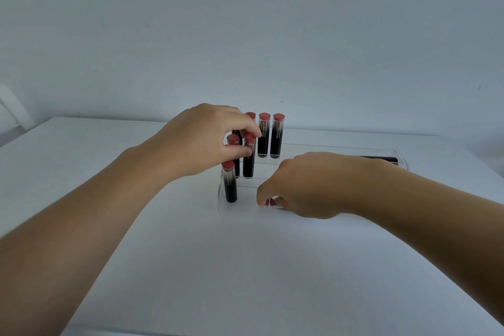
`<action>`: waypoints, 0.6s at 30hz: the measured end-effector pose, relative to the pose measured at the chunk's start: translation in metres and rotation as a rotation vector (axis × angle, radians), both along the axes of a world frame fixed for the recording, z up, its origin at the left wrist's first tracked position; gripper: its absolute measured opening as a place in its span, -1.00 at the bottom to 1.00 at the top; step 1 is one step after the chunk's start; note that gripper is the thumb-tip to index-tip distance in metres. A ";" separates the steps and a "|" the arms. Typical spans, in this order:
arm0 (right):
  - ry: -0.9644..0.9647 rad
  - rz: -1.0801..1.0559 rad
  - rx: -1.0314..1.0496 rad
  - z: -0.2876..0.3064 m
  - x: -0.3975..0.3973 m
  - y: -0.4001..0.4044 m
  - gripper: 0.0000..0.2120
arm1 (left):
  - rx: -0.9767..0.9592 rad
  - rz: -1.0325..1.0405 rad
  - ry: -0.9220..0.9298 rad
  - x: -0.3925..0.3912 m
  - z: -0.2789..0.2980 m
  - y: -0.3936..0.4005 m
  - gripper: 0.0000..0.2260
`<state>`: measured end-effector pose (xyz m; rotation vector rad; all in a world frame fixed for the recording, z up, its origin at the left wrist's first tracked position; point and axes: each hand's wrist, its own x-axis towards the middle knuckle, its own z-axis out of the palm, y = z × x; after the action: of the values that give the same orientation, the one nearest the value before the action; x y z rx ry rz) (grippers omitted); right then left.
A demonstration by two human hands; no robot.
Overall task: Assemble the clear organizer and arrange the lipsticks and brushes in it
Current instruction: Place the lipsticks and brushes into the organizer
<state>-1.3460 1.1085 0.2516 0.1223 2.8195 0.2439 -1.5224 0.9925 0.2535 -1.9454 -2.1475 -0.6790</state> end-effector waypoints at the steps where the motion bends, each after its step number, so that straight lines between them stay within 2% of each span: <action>1: -0.001 0.003 0.003 0.000 0.001 0.000 -0.64 | -0.002 0.002 -0.002 -0.001 0.000 0.000 -0.78; 5: 0.006 0.057 0.031 0.001 0.003 -0.003 -0.70 | 0.005 -0.003 -0.024 -0.001 0.001 -0.001 -0.74; 9: 0.019 0.098 0.057 0.000 0.004 -0.004 -0.74 | 0.076 -0.025 -0.111 -0.001 0.001 -0.005 -0.78; 14: 0.013 0.085 0.061 -0.002 0.008 -0.007 -0.74 | 0.085 -0.003 -0.157 -0.004 -0.006 -0.009 -0.82; 18: 0.035 0.063 0.039 -0.003 0.011 -0.008 -0.75 | 0.103 0.007 -0.190 -0.004 -0.008 -0.009 -0.76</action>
<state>-1.3350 1.1002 0.2481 0.0461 2.8571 0.3143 -1.5267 0.9834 0.2453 -1.8887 -2.1747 -0.9888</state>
